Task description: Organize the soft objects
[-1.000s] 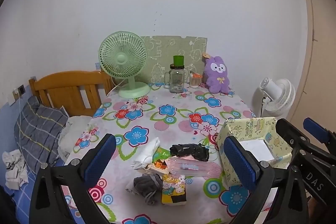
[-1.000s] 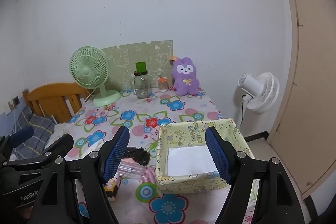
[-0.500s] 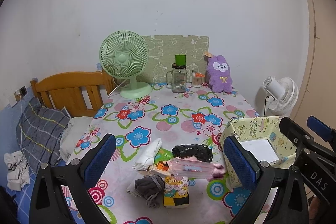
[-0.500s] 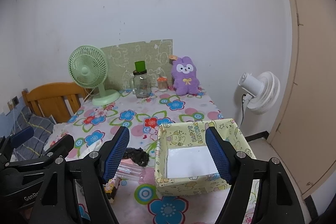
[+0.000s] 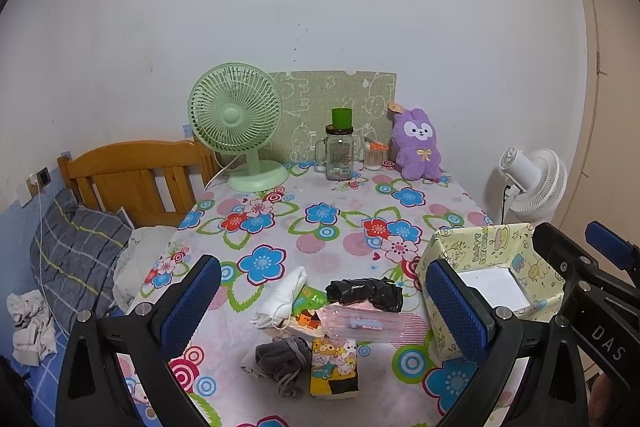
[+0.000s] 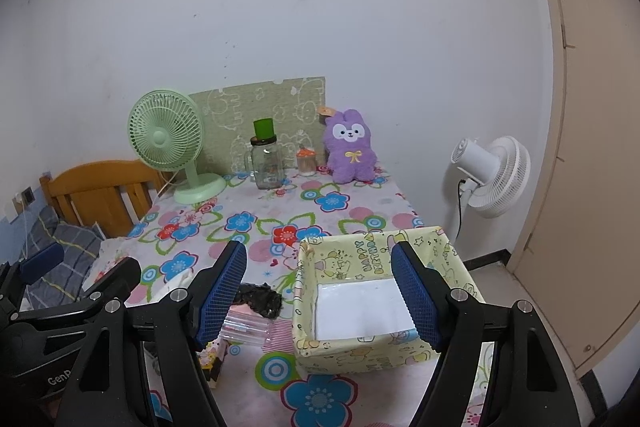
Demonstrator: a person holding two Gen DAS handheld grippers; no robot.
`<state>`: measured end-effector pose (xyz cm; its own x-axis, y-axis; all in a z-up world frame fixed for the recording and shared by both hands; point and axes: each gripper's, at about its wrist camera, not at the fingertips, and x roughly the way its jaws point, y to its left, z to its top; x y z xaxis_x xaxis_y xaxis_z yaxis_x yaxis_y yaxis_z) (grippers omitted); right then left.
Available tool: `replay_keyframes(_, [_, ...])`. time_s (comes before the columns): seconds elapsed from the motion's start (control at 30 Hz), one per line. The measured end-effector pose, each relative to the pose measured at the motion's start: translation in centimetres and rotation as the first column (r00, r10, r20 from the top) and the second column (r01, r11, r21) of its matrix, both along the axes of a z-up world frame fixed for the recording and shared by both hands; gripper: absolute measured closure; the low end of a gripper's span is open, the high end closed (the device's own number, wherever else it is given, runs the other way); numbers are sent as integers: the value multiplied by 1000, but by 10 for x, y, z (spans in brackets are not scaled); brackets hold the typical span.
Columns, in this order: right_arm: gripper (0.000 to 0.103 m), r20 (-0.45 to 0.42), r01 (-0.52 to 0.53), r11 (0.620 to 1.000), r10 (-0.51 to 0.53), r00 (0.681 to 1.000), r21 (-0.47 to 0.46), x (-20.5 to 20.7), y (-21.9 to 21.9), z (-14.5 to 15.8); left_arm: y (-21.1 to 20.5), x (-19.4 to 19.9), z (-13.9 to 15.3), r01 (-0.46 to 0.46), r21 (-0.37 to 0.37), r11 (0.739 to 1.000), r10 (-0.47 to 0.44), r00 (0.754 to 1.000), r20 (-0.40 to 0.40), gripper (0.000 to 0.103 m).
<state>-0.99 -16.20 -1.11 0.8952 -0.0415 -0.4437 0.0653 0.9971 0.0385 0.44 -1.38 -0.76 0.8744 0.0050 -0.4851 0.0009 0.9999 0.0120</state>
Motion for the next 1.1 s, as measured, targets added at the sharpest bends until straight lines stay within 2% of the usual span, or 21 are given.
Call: replay_keyframes(1.1, [25, 10, 7, 1000, -7, 1000, 1, -5, -2, 2, -4, -3, 3, 9, 2, 1000, -9, 1000, 14, 3])
